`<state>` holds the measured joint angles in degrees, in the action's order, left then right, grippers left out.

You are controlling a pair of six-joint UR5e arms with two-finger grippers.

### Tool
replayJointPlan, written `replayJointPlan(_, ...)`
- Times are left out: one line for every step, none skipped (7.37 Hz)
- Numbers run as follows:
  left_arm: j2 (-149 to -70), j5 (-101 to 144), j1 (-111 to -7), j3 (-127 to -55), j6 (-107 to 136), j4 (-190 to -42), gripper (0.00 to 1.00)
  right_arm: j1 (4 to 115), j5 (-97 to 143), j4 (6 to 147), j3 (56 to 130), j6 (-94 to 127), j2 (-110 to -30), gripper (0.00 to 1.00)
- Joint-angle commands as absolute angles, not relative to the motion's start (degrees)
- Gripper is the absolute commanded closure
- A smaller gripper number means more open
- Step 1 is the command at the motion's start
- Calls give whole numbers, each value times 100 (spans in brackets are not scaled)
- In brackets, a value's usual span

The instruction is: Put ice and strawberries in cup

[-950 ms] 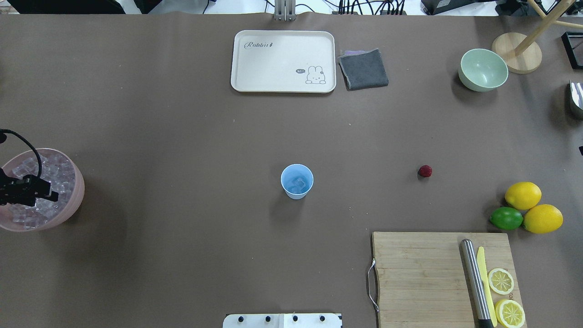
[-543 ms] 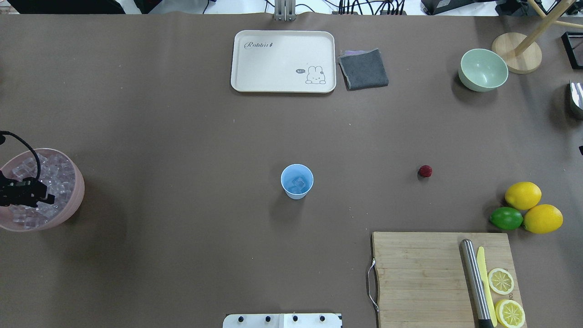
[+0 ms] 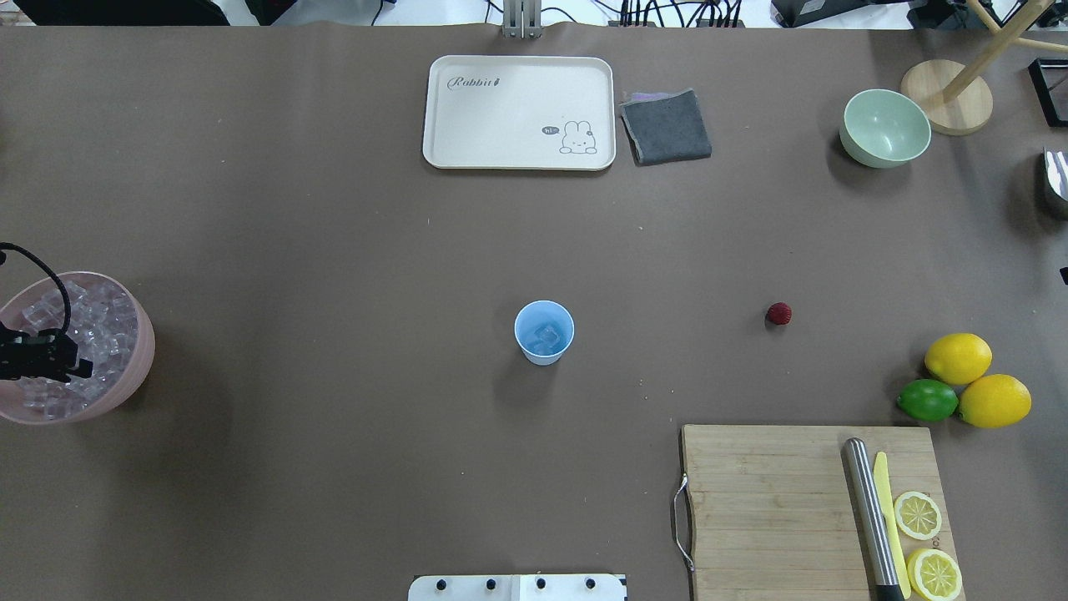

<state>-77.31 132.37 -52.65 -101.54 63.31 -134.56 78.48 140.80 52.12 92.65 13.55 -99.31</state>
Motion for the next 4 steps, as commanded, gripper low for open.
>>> replayJointPlan(-7734, 13245, -5265, -10195, 6389, -13447, 100, 7849, 14080, 5212, 9264, 1354, -9932, 0)
replayJointPlan(-7734, 13306, -5308, -10239, 6390, -13430, 100, 7849, 14080, 5212, 9255, 1354, -9923, 0)
replayJointPlan(-7752, 13568, -5352, -10431, 6398, -13395, 100, 7849, 14080, 5212, 9255, 1354, -9923, 0)
replayJointPlan(-7813, 13840, -5570, -10511, 6520, -13377, 100, 7849, 14080, 5212, 9237, 1354, -9923, 0)
